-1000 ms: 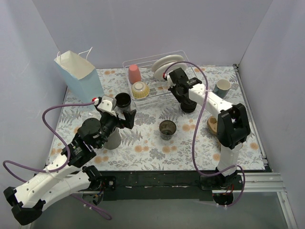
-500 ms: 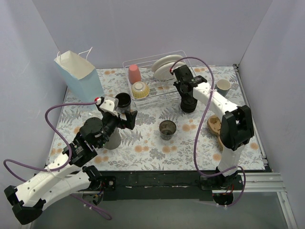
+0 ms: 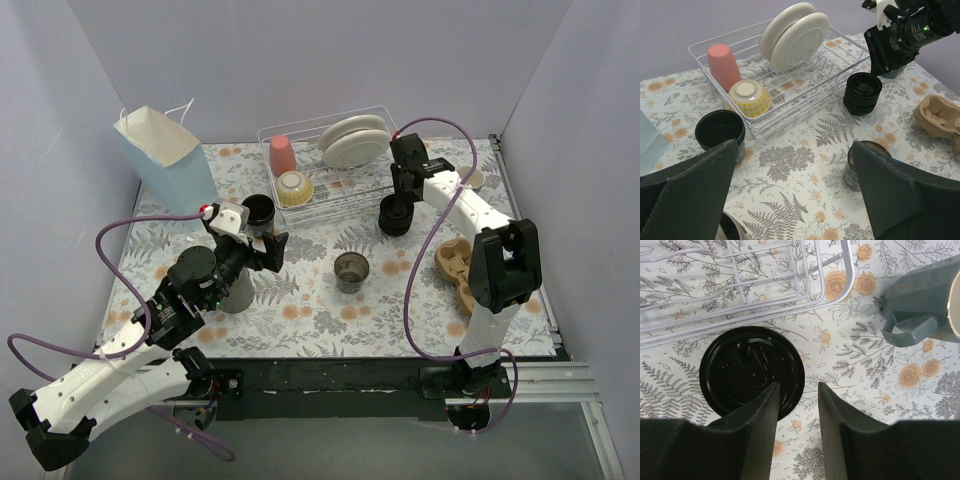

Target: Pack the takeout coffee

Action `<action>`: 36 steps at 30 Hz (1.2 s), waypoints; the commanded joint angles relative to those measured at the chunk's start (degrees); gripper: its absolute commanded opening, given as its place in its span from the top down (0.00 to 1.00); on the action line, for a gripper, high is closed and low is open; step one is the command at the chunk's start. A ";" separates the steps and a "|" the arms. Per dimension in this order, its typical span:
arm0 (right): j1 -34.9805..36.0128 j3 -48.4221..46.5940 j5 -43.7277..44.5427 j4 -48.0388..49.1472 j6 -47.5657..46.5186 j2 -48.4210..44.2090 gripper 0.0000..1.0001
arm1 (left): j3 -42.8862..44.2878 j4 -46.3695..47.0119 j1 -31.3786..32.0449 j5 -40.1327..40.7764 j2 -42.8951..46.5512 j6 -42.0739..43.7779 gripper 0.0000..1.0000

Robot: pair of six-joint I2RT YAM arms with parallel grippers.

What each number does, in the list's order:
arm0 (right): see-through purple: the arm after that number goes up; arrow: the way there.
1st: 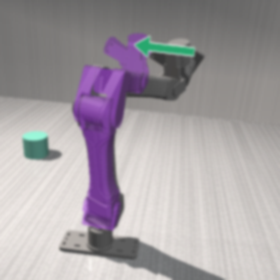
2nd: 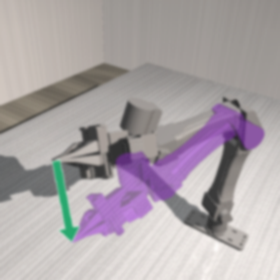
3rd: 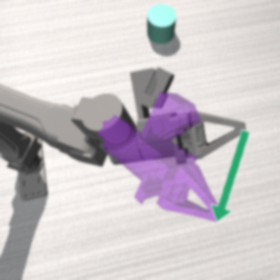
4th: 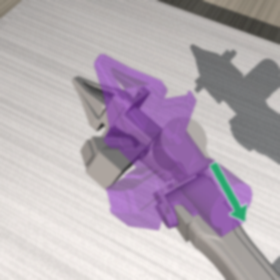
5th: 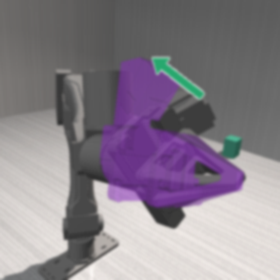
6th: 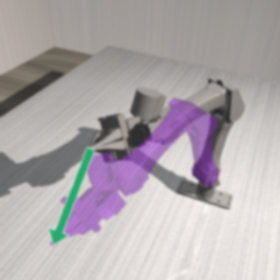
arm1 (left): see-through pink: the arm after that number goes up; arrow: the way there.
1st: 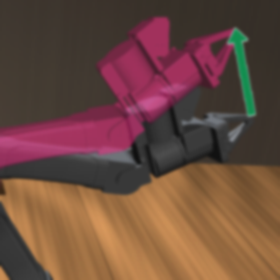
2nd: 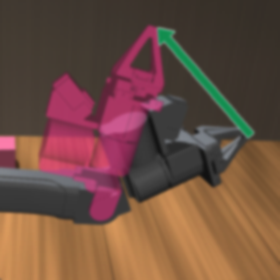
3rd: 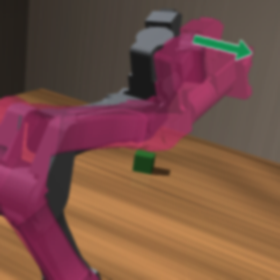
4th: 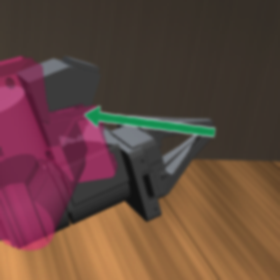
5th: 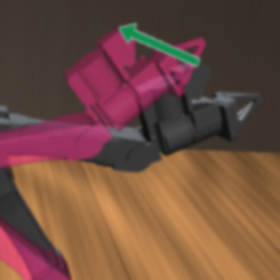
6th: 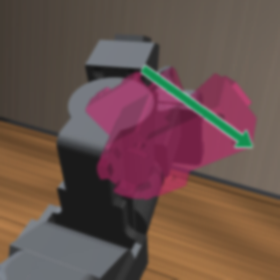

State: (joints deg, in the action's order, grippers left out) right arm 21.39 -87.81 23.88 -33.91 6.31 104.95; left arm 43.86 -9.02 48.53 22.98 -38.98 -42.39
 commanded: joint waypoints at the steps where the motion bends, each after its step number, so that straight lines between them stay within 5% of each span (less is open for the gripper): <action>1: -0.64 1.32 -0.85 2.62 2.75 -0.53 0.55 | -0.26 -0.39 -0.19 -0.39 -0.13 0.64 0.02; 28: -1.17 3.00 -0.76 2.01 3.89 2.19 0.64 | -0.26 -0.39 -0.19 -0.83 -0.48 1.00 0.02; 36: -1.08 3.61 0.55 2.36 4.15 1.49 0.76 | -0.26 -0.39 -0.19 -0.92 -0.31 1.08 0.02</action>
State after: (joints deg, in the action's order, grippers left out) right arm 20.58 -84.49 22.79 -32.80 9.52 106.61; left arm 43.86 -9.02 48.53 22.81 -39.44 -42.15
